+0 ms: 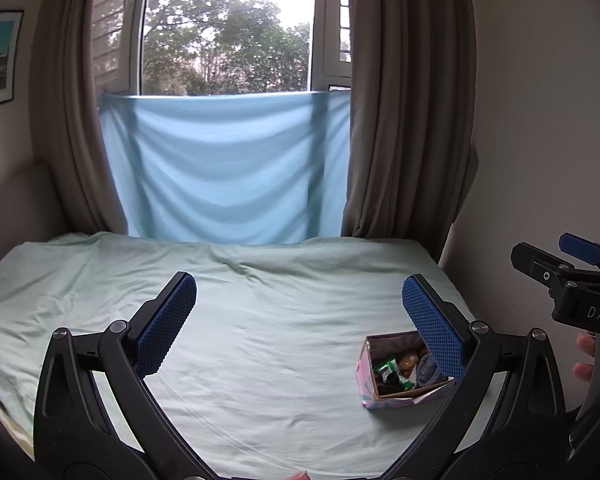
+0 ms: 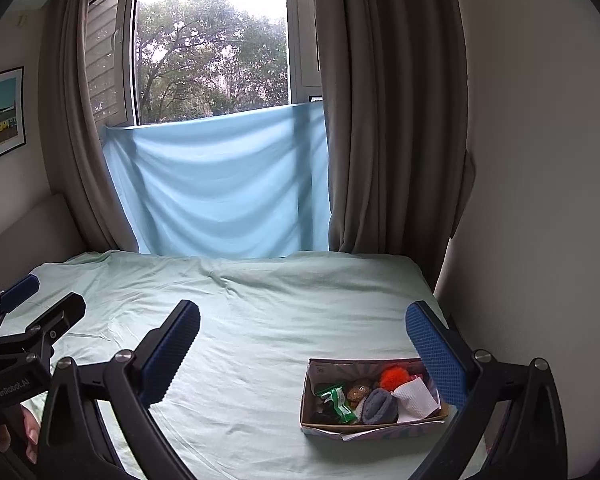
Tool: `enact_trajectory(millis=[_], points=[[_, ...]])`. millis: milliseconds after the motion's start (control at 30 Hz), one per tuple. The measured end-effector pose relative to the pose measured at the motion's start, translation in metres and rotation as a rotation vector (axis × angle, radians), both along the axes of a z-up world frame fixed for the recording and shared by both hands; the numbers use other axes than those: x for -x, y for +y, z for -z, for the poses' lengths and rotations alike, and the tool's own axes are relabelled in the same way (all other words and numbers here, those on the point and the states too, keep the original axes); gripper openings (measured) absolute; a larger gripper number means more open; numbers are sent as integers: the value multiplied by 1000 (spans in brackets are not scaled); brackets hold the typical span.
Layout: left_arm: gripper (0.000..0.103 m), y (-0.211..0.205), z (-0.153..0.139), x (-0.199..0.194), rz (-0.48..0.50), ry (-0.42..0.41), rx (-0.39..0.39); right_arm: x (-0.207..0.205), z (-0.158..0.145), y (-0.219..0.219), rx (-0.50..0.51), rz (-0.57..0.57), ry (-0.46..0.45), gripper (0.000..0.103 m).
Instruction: Organize soft objects
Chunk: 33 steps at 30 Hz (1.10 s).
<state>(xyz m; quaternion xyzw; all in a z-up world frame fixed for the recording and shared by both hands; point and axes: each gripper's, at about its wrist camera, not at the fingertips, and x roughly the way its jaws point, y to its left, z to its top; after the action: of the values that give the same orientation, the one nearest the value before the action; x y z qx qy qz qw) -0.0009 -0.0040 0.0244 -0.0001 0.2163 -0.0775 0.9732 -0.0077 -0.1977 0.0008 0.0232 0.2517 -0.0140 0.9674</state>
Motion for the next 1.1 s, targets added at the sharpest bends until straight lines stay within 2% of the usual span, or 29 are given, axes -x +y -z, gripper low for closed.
enact_trajectory(millis=[633,1100], points=[[103,-4,1,6,-19,-11,-5,-3,-1,-2,-2,-10,-9,102],[103,-8,-6,12,-71,-61,-49,-4,-1,-6,1,-4,-19,102]])
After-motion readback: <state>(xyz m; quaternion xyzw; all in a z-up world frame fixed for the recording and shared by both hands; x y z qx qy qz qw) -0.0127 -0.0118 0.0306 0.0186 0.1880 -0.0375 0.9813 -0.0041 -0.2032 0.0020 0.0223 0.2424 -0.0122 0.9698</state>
